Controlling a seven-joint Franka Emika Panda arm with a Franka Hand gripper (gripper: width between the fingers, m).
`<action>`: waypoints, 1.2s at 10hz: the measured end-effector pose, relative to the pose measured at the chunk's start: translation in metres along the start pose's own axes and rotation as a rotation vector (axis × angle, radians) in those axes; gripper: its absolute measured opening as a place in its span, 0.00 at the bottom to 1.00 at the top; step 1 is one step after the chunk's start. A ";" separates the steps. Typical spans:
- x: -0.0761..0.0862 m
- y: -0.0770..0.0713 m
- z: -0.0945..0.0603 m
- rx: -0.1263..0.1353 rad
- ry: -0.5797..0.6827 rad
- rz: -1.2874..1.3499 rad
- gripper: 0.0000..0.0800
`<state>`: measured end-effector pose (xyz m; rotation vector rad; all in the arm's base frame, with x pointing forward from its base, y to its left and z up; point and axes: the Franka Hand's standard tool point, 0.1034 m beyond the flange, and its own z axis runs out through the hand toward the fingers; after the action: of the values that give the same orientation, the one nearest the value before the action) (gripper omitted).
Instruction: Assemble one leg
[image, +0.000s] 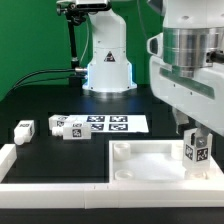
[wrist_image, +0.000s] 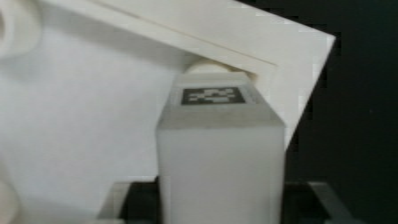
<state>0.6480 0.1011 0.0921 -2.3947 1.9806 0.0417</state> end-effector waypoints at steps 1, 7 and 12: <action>-0.004 0.002 0.001 0.045 -0.016 0.169 0.36; -0.015 -0.001 -0.001 0.076 0.030 -0.216 0.69; -0.019 0.005 0.008 0.081 0.055 -0.586 0.81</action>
Offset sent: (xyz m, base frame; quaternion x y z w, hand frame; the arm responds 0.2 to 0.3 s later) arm 0.0000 0.0000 0.0000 0.0000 0.0000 -0.0650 0.9979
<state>0.6400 0.1195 0.0847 -2.8318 1.1931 -0.1180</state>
